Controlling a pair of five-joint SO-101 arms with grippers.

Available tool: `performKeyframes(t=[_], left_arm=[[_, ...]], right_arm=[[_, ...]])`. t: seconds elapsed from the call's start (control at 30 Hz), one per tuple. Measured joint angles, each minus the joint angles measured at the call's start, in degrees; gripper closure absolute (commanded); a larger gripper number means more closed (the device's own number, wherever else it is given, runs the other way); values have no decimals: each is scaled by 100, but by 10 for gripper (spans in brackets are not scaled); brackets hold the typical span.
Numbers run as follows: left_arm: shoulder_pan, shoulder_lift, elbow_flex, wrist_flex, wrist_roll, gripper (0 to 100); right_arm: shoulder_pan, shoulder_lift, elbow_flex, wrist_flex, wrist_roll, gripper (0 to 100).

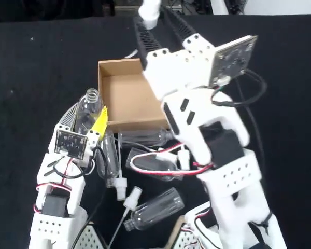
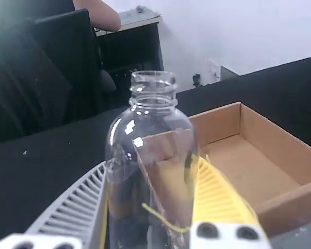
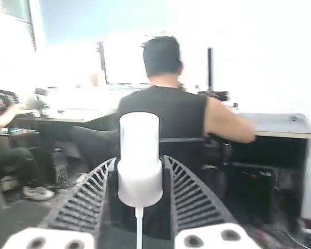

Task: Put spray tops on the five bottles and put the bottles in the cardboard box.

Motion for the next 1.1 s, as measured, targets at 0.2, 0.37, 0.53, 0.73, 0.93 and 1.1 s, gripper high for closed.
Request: performKeyframes(t=[0.2,0.37,0.53,0.73,0.93,1.1], left_arm=[[-26,0,0,-316,0,970],[-114,0,0,-712,0,970],[114,0,0,-1582,0,970],[167,0,0,-1732,0,970],[176,0,0,-1749,0,970],[176,0,0,-1749,0,970]], right_arm=[[-492,0,413,-642,0,987],[-510,0,457,-756,0,987],[-527,-404,501,-756,0,987],[-563,-993,554,-624,0,987],[-967,-1354,554,-141,0,987],[-1152,-1380,554,281,0,987]])
